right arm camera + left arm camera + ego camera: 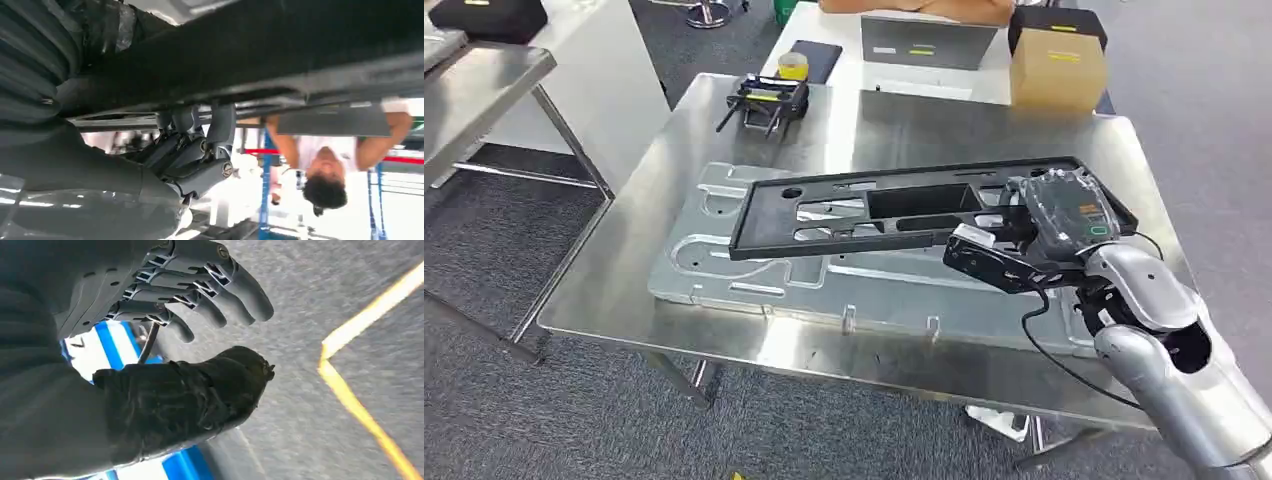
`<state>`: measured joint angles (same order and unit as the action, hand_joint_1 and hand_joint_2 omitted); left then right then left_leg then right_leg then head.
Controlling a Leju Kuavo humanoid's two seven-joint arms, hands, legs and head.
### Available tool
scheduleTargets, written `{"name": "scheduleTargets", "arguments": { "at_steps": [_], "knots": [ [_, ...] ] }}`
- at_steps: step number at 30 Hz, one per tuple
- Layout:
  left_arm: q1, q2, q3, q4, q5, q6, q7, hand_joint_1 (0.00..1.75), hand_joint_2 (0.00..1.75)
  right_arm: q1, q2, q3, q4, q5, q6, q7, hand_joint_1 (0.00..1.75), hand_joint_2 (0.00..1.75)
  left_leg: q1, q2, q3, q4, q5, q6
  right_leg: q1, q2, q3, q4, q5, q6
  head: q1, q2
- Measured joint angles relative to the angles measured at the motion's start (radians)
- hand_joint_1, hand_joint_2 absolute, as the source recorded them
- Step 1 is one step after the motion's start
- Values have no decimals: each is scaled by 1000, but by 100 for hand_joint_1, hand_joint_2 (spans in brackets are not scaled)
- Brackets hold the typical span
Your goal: Take the parts from the cabinet and place them on the table.
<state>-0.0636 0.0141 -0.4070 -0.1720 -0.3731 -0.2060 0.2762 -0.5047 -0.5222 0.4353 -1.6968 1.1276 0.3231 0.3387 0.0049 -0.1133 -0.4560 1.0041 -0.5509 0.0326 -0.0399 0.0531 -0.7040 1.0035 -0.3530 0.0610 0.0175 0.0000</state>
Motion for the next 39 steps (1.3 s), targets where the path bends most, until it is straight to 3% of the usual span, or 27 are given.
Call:
{"name": "scheduleTargets", "arguments": {
  "at_steps": [1,2,4,5,6,7,9,10,11,12,13,14,15,16,17,18,19,20,25,30,31,33,34,35,36,38,39],
  "knots": [
    [-3,0,0,0,0,0,-1,0,175,5,3,2,6,0,4,-1,175,175,-1,-15,1,-11,-16,-10,10,-9,18,22,-15,-11,0,0],
    [-2,0,0,0,0,0,-1,0,175,4,2,2,6,0,4,-1,175,175,2,-19,23,-20,-23,-16,12,-15,27,24,-22,-23,-3,0],
    [-8,1,0,0,-1,1,-1,0,175,-15,6,2,6,0,5,-2,175,175,3,-8,5,35,3,-22,10,-32,47,16,-39,-44,-5,0],
    [-10,0,0,0,-1,0,-3,0,175,-17,6,2,8,0,5,-1,175,175,4,43,-20,86,13,-27,11,-36,65,10,-44,-52,-2,0],
    [-9,-1,0,0,1,-2,-10,0,175,-17,6,2,11,-4,5,1,175,175,2,80,-60,150,11,-32,13,-45,79,7,-48,-59,-7,0],
    [-11,-2,0,0,2,-6,-14,0,175,-16,8,2,17,-9,5,3,175,175,2,94,-106,210,-10,-37,15,-49,88,6,-56,-64,-5,0],
    [-14,-2,0,0,5,-10,-17,0,175,-12,12,2,32,-14,4,4,175,175,3,100,-191,286,-99,-42,17,-57,108,6,-79,-68,-6,0],
    [-13,-3,0,0,5,-11,-18,0,175,-9,13,2,39,-14,3,4,175,175,3,101,-217,284,-133,-42,18,-58,121,6,-91,-67,-6,0],
    [-11,-3,0,0,5,-11,-18,0,175,-9,16,2,47,-14,3,4,175,175,2,101,-231,255,-130,-39,19,-59,138,6,-105,-67,-6,0],
    [-7,-2,0,0,5,-11,-18,0,175,-7,18,2,52,-14,4,4,175,175,2,101,-232,208,-95,-36,20,-60,153,6,-116,-67,-6,0],
    [-5,-2,0,0,8,-13,-20,0,175,-3,19,2,56,-14,4,4,175,175,-2,102,-228,142,-24,-27,21,-61,168,6,-129,-66,-6,0],
    [-2,-2,0,0,14,-15,-24,0,175,1,20,2,62,-16,3,5,175,175,-8,104,-226,66,88,-16,22,-62,179,6,-140,-65,-6,0],
    [5,0,1,2,18,-14,-24,0,175,4,22,2,74,-19,0,5,0,0,-17,105,-239,13,174,-7,27,-60,186,14,-151,-61,-5,0],
    [4,0,1,2,18,-12,-22,0,175,10,31,2,86,-22,-3,5,0,0,-16,104,-226,22,157,-3,29,-55,189,8,-160,-52,-6,0],
    [0,-1,1,2,18,-12,-19,0,175,16,35,3,95,-25,-4,5,0,0,-19,100,-223,23,172,-3,30,-55,197,6,-168,-46,-4,0],
    [-1,-2,1,2,17,-14,-18,0,175,17,37,3,100,-25,-7,4,0,0,-11,100,-220,14,179,-4,31,-55,199,11,-173,-48,-5,0],
    [-5,-4,1,2,15,-14,-19,0,175,20,38,3,105,-25,-9,3,0,0,-12,98,-220,15,177,-20,32,-54,195,12,-163,-62,-5,0],
    [-8,-5,2,2,11,-16,-24,0,0,17,38,3,112,-25,-12,2,0,0,-12,96,-221,12,177,-19,30,-57,196,11,-163,-61,-3,0],
    [-13,-9,7,2,17,-34,-26,0,0,11,50,3,144,-29,-17,-7,0,0,-12,89,-218,12,166,-6,31,-61,216,-22,-173,-55,-2,0],
    [-12,-13,11,2,20,-26,-19,0,0,11,56,3,157,-30,-17,-7,0,0,-12,89,-215,11,164,-2,31,-62,220,-30,-174,-53,-2,0],
    [-12,-13,11,2,13,-26,-19,0,0,11,58,3,158,-30,-17,-7,0,0,-23,88,-215,18,156,9,28,-62,224,-41,-171,-35,-3,0],
    [-12,-13,11,2,3,-26,-16,0,0,8,60,3,159,-30,-17,-6,0,0,-18,89,-206,5,164,18,32,-62,232,-47,-166,-24,-3,0],
    [-12,-15,11,2,-2,-26,-16,0,0,7,60,3,159,-30,-18,-6,0,0,-4,93,-196,-12,173,23,32,-59,239,-48,-172,-22,-3,0],
    [-13,-16,11,2,-2,-23,-15,0,0,6,60,2,159,-31,-18,-6,0,0,-2,95,-189,-22,178,26,29,-57,227,-17,-198,-21,-1,0],
    [-14,-16,11,2,-6,-13,-15,0,0,5,60,2,159,-38,-22,-7,0,0,-1,95,-188,-26,181,31,29,-56,199,50,-243,-20,1,0],
    [-14,-16,11,2,-15,-3,-19,0,0,12,60,2,159,-55,-32,-11,0,0,-1,95,-191,-26,183,29,23,-55,126,215,-321,-14,2,0],
    [-14,-16,11,2,-18,-3,-21,0,0,18,61,2,159,-59,-33,-15,0,0,-1,95,-194,-25,185,26,19,-55,103,261,-331,-12,1,0]
  ]
}}
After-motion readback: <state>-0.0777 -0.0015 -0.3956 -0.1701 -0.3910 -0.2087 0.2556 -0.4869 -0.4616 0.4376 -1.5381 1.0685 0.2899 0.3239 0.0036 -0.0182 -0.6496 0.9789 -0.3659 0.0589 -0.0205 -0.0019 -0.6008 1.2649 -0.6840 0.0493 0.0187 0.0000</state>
